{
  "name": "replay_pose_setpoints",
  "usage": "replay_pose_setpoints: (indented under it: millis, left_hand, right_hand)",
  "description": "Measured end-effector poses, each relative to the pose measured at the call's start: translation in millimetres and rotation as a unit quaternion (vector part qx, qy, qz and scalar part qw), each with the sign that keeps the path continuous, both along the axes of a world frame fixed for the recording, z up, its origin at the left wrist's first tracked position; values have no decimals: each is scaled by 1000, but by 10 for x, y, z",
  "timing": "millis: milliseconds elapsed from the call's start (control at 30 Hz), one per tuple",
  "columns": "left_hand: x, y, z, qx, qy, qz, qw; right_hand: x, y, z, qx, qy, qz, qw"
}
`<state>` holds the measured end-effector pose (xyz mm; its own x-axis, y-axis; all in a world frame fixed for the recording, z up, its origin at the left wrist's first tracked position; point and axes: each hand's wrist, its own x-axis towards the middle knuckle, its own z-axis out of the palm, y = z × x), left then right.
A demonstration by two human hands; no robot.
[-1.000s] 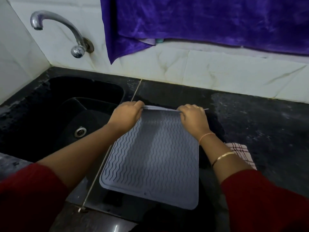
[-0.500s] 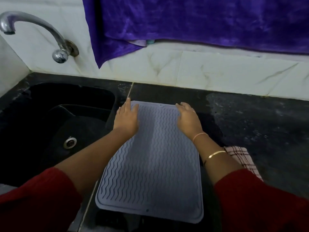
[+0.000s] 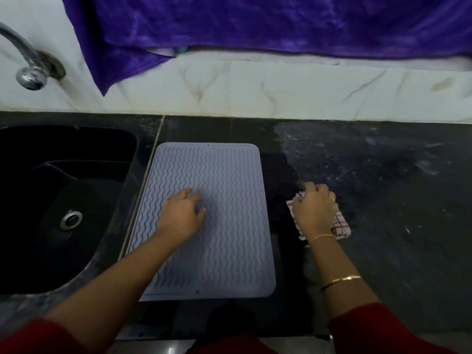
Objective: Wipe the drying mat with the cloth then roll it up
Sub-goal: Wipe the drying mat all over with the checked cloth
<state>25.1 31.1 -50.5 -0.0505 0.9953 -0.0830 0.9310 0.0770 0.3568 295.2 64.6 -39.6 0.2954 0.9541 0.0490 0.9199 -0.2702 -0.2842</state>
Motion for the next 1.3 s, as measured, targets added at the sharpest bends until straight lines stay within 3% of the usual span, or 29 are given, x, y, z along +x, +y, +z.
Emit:
replay_pose_setpoints:
  millis: [200, 367, 533, 733, 867, 1100, 1200, 1300]
  left_hand:
    - [84, -108, 42, 21, -14, 25, 999]
    - [-65, -273, 80, 28, -23, 79, 996]
    - [-256, -431, 123, 54, -55, 105, 992]
    - [-262, -377, 360, 97, -130, 88, 983]
    - [-255, -227, 611, 57, -229, 80, 969]
    - [-539, 129, 982, 2, -361, 65, 930]
    - [-705, 194, 946, -63, -428, 95, 896]
    - [-808, 262, 805, -82, -473, 158, 863]
  right_hand:
    - [269, -41, -24, -30, -13, -10, 999]
    - [414, 142, 146, -47, 135, -3, 990]
    - [334, 322, 435, 0, 275, 29, 961]
    - [-242, 487, 950, -40, 459, 142, 876]
    - [-730, 571, 1287, -99, 564, 217, 791]
    - [-1496, 841, 1630, -229, 615, 344, 672]
    - [-1775, 958, 1550, -237, 608, 345, 674]
    - [-2027, 1021, 1364, -198, 577, 346, 713]
